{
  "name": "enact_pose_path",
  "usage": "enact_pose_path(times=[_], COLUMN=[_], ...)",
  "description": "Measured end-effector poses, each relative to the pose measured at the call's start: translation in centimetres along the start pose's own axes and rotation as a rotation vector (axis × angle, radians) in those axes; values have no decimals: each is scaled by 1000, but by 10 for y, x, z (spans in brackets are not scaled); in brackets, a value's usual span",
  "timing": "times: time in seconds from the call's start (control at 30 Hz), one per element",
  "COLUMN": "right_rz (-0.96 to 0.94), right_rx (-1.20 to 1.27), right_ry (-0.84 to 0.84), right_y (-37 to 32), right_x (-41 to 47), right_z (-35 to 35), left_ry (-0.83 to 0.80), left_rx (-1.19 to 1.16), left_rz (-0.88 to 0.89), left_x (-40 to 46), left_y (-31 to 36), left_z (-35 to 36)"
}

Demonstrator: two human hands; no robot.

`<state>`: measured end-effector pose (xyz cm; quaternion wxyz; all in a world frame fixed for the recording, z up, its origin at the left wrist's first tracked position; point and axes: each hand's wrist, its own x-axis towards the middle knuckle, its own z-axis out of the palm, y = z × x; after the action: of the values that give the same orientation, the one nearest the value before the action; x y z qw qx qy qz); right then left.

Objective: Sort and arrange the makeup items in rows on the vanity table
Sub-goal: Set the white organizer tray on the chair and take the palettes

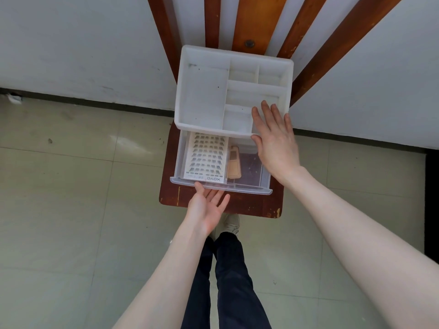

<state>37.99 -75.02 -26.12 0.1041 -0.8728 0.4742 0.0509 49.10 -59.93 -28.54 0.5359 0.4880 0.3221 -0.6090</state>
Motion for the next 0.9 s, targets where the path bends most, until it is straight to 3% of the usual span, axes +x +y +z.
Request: enact_pose_path(times=[0.33, 0.5, 0.57, 0.7, 0.83, 0.9], right_rz=[18, 18, 20, 398, 706, 775], right_rx=[14, 258, 381, 734, 993, 1065], right_ry=[-11, 96, 3, -333, -393, -382], right_y=[-3, -28, -47, -70, -74, -76], right_x=[-2, -39, -57, -48, -24, -20], right_z=[2, -2, 4, 18, 25, 28], left_ry=[33, 150, 235, 312, 162, 127], left_rx=[82, 265, 352, 422, 524, 537], left_rz=[-10, 103, 199, 353, 347, 339], left_x=[-7, -18, -23, -29, -33, -34], left_y=[2, 18, 27, 46, 53, 53], left_z=[-5, -15, -21, -31, -30, -28])
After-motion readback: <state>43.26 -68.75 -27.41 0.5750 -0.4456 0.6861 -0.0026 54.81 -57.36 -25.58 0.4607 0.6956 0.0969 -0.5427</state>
